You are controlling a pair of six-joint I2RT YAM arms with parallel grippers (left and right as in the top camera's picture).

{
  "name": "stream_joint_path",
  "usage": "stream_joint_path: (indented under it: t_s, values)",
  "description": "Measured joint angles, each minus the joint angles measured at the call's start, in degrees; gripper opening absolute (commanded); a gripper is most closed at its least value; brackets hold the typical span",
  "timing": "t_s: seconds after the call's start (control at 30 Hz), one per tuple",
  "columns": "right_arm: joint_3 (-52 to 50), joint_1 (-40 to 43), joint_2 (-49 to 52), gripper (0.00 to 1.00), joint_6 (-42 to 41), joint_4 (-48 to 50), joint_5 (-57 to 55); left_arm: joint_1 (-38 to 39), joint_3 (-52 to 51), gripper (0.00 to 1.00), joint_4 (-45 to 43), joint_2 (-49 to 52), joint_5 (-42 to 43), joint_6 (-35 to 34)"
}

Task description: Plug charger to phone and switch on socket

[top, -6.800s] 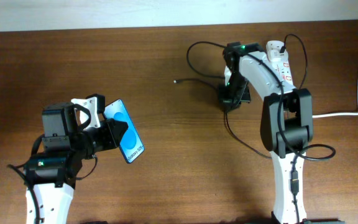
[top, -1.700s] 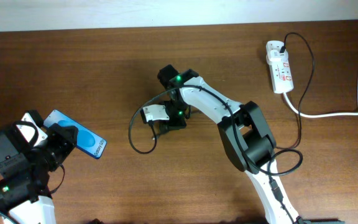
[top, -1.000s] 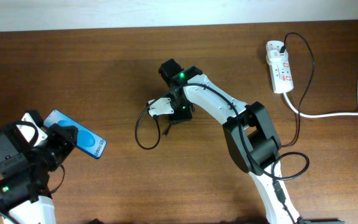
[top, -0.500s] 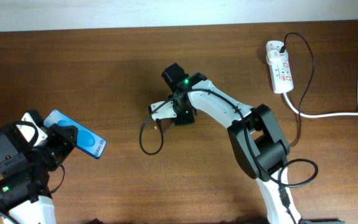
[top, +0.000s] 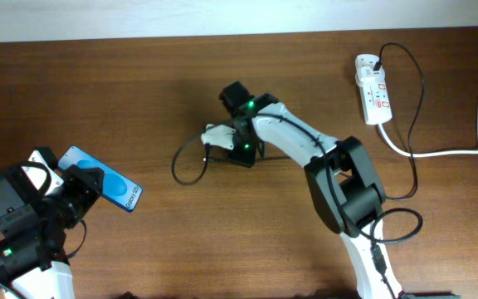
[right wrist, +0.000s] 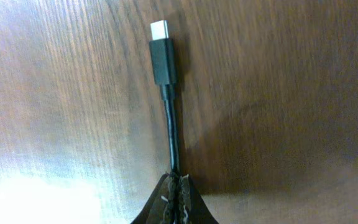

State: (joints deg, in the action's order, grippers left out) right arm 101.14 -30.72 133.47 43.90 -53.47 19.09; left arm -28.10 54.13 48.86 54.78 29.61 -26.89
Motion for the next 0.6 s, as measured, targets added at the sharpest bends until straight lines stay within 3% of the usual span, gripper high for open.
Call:
stream_joint_path:
  t_s: [0.13,0.27,0.6]
  values:
    - [-0.42,5.79,1.99,0.04,-12.15,-10.78,12.74,0.00,0.00,0.05,0.00,0.02,2.86,-0.07]
    - [-2.84,10.64,4.07,0.04,-17.46,-19.93,19.34,0.15,0.00,0.04,0.00,0.11,7.54,-0.20]
    - [-3.56,12.61,4.81,0.04,-22.47,-20.70,22.67,13.00,0.04,0.03,-0.26,9.75,12.04,-0.22]
